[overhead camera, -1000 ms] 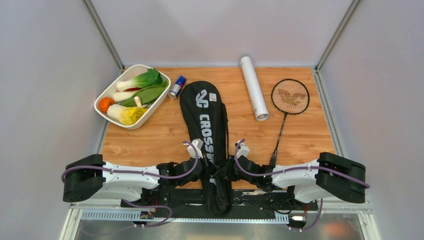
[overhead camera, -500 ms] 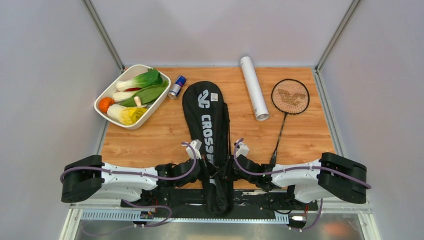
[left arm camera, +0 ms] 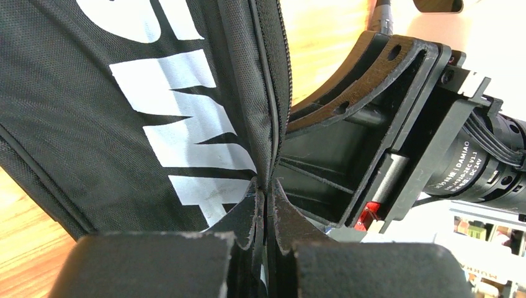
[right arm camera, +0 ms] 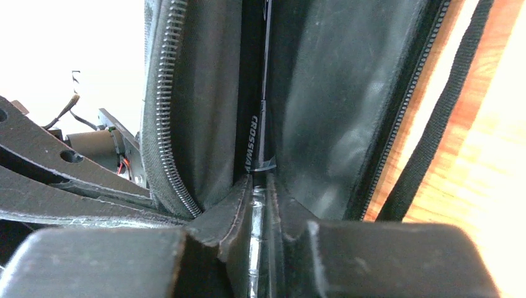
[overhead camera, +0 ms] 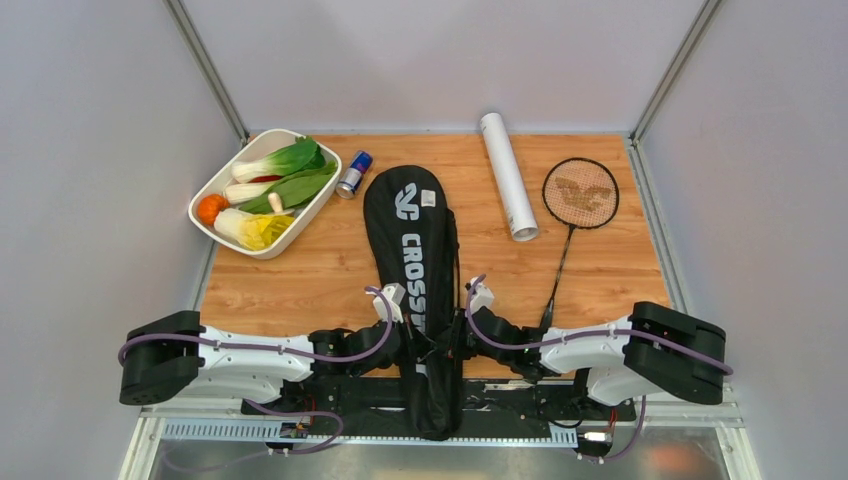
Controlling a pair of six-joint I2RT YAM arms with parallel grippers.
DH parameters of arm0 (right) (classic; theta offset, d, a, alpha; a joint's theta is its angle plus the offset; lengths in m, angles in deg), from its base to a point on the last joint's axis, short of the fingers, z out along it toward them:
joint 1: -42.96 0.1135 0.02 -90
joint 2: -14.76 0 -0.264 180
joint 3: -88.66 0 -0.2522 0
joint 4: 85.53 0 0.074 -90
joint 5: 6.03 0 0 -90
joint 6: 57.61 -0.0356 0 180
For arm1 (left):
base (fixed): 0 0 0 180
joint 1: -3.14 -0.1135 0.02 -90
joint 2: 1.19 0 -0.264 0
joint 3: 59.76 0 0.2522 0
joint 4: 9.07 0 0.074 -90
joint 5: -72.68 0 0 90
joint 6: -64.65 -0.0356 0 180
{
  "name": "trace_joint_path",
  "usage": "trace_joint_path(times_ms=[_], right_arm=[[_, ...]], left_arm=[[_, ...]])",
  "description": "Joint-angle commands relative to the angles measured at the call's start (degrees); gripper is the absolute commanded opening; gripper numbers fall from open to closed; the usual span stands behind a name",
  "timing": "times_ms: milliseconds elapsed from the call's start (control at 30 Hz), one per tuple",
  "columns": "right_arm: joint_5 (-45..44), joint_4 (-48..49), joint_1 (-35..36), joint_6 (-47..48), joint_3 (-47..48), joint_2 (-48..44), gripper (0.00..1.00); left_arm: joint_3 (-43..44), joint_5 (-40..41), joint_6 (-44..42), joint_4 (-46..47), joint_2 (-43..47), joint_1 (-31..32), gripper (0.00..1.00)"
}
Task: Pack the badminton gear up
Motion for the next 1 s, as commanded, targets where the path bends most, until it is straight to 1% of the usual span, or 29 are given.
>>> trace_joint_path(times_ms=[0, 100, 233, 367, 400, 433, 500, 633, 733, 833, 900, 967], right_arm=[[0.5, 0.8, -0.2, 0.7, 2.8, -0.7, 0.24], [-3.6, -11.3, -0.5, 3.4, 5.2, -6.4, 0.33], [-8.1, -26.8, -1.8, 5.7, 7.9, -14.8, 0.39], [-16.2, -37.8, -2.9, 6.2, 9.3, -23.0, 0.43], [-18.0, -39.9, -3.7, 6.5, 9.9, -24.5, 0.45], [-19.0, -41.8, -5.2, 7.3, 10.5, -25.9, 0.51], [-20.8, -47.5, -10.2, 8.3, 12.5, -27.7, 0.56], [-18.1, -50.5, -24.9, 14.6, 14.4, -28.5, 0.61], [-17.0, -51.9, -35.6, 20.5, 15.5, -26.1, 0.66], [-12.6, -52.8, -46.3, 25.3, 16.2, -21.8, 0.68], [-9.5, -53.5, -51.1, 27.4, 16.6, -19.2, 0.69], [-9.3, -54.0, -53.3, 28.6, 16.4, -18.1, 0.71]], left_arm=[[2.2, -0.9, -0.9, -0.8, 0.7, 0.8, 0.0], [3.0, 0.5, -1.2, -4.7, 1.1, 0.8, 0.0], [4.3, 2.8, -1.9, -9.4, 1.3, 0.8, 0.0], [4.7, 3.7, -2.0, -11.6, 0.6, 0.8, 0.0], [4.6, 3.9, -2.1, -11.7, 0.5, 0.8, 0.0], [4.6, 4.0, -2.2, -11.8, 0.3, 0.8, 0.0], [4.8, 4.3, -3.0, -12.2, -0.1, 0.8, 0.0], [5.6, 4.2, -4.6, -13.5, -0.3, 0.8, 0.0], [5.4, 4.0, -5.3, -13.6, -0.1, 0.8, 0.0], [5.6, 4.1, -6.9, -14.0, 0.2, 0.8, 0.0], [6.4, 5.2, -7.6, -16.1, 0.1, 0.8, 0.0], [7.3, 6.5, -8.2, -18.2, 0.1, 0.8, 0.0]])
